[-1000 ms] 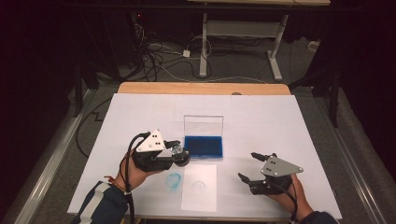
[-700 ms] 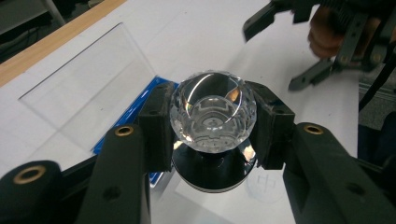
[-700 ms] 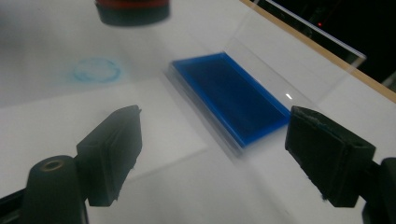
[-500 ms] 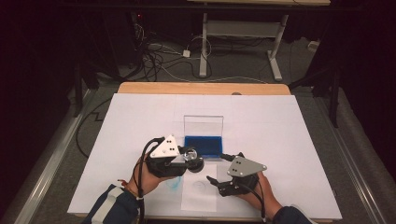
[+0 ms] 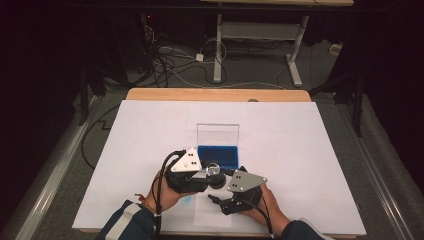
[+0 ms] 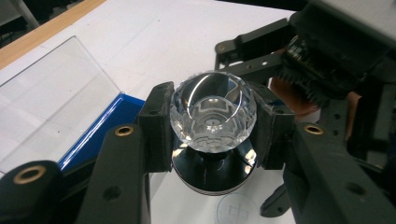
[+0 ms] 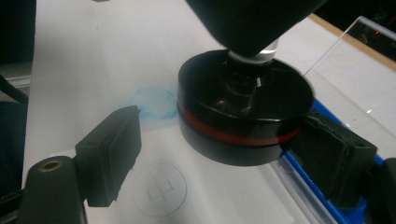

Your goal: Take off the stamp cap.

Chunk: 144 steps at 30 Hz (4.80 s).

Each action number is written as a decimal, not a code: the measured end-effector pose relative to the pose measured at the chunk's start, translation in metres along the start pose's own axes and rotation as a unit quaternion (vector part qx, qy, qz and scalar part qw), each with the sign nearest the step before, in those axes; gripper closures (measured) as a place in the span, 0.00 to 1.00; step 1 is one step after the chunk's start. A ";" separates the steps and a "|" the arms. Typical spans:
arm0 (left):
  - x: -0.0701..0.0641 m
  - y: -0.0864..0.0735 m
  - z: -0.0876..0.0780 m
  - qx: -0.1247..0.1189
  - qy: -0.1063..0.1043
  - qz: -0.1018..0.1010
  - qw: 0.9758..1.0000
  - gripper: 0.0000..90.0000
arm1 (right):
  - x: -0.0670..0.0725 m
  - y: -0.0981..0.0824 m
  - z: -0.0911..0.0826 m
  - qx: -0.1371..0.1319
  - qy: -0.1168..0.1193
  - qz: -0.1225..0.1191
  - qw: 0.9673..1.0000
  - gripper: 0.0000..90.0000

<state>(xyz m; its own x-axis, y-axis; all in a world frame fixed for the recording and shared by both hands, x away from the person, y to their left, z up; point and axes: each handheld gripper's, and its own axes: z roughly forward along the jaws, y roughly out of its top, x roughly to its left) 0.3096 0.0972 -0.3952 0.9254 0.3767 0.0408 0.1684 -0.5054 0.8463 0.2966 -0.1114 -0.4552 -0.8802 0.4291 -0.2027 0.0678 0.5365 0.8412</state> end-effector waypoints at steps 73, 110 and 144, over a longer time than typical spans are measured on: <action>0.012 -0.006 -0.007 -0.005 0.003 -0.012 1.000 0.60 | -0.015 -0.013 -0.038 0.016 -0.033 -0.008 0.999 0.42; 0.045 -0.008 -0.006 0.028 0.031 -0.019 0.999 0.60 | -0.044 -0.062 -0.125 0.022 -0.114 0.049 0.992 0.42; 0.079 0.022 0.039 0.079 0.030 -0.027 0.996 0.60 | -0.046 -0.062 -0.126 0.022 -0.112 0.036 0.993 0.42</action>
<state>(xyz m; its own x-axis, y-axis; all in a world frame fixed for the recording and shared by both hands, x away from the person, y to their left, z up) 0.3999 0.0851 -0.3938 0.8927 0.4496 0.0321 0.2733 -0.5966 0.7546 0.2732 -0.2561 -0.4348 -0.7455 0.6166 -0.2530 0.1518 0.5267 0.8364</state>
